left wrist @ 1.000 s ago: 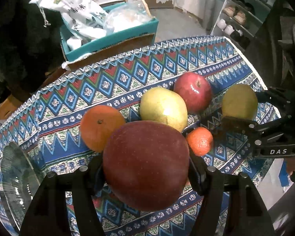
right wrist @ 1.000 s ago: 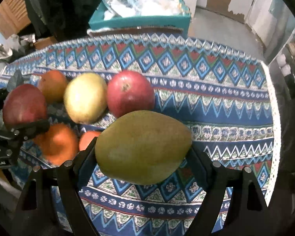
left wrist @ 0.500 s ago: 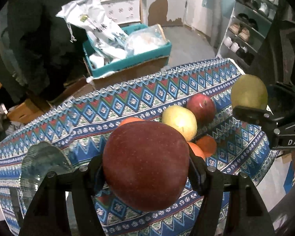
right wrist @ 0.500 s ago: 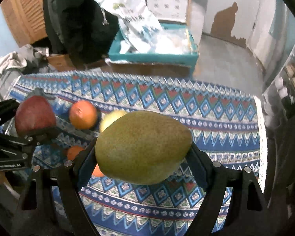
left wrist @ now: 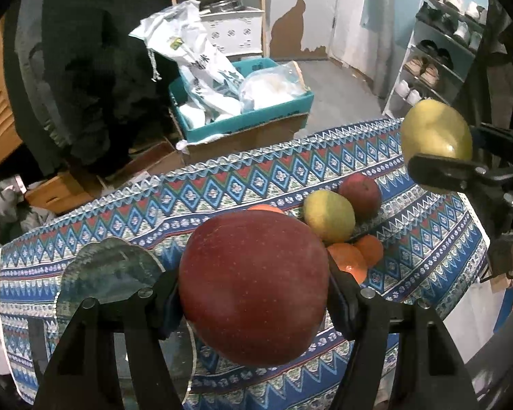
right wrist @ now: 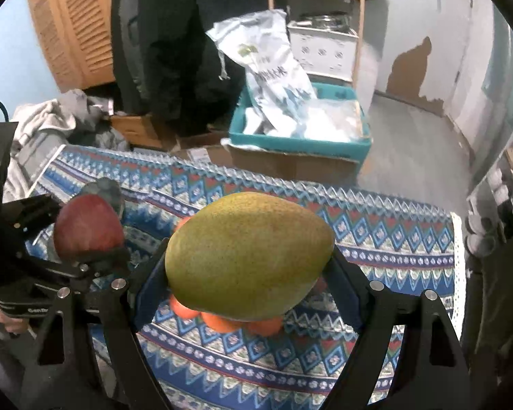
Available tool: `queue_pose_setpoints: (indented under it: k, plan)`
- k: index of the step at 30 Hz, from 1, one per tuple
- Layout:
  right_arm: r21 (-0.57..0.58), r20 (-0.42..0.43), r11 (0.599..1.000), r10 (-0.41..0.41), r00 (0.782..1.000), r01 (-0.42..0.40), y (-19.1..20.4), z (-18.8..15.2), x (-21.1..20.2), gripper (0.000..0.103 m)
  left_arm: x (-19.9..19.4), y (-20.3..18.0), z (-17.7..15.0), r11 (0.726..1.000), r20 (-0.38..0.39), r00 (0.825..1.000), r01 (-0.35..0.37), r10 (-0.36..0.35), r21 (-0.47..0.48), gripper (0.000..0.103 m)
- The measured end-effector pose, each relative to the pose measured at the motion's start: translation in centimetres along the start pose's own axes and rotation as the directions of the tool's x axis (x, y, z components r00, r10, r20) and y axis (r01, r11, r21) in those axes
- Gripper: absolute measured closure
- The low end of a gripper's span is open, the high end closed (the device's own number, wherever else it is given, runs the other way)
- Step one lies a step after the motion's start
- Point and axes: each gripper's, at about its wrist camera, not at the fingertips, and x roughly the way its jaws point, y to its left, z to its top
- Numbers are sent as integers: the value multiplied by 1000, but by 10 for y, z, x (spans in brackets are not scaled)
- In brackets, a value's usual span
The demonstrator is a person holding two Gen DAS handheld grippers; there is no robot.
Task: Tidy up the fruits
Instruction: 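Close left tool on the red apple while right tool grasps the mango, then carry the red apple with left tool while right tool carries mango to bowl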
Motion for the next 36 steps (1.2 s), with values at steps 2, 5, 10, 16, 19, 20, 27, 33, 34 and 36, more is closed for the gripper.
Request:
queue_pose_setpoints:
  k: [2,5,10,16,19,20,27,33,34,36]
  plan:
    - [-9,7,1000,11,1000,-11,7,4,-1,20,-6,7,-2,1000,8,1000,-4,4,-9,33]
    - [-22,13,999,25,1000,-25,18,11,-1,20,-12,16,-4,1000,13,1000,-2,2,-29,33]
    - [-48,17,998,52,998,-51,40,23,2,20,-23,34,-10,998,30,999,-14,16,-59,33]
    - [-81,11,993,89,996,-87,69,35,10,20,-32,60,-19,993,30,999,-23,27,-113,33]
    - [-99,2,989,107,994,-106,85,39,16,20,-35,73,-25,989,29,999,-26,31,-143,33]
    - [-104,-2,988,114,993,-114,90,41,19,20,-36,78,-27,988,28,999,-29,34,-152,33]
    - [-138,-38,978,155,987,-159,125,50,40,20,-40,108,-42,976,16,998,-57,62,-209,33]
    - [-157,-77,969,181,980,-191,152,55,63,20,-40,131,-56,966,0,997,-77,80,-249,33]
    - [-161,-86,967,184,979,-196,157,55,68,20,-40,135,-58,963,-4,996,-83,85,-256,33]
    - [-164,-102,965,190,976,-205,164,55,77,20,-39,142,-63,959,-10,996,-92,92,-267,33]
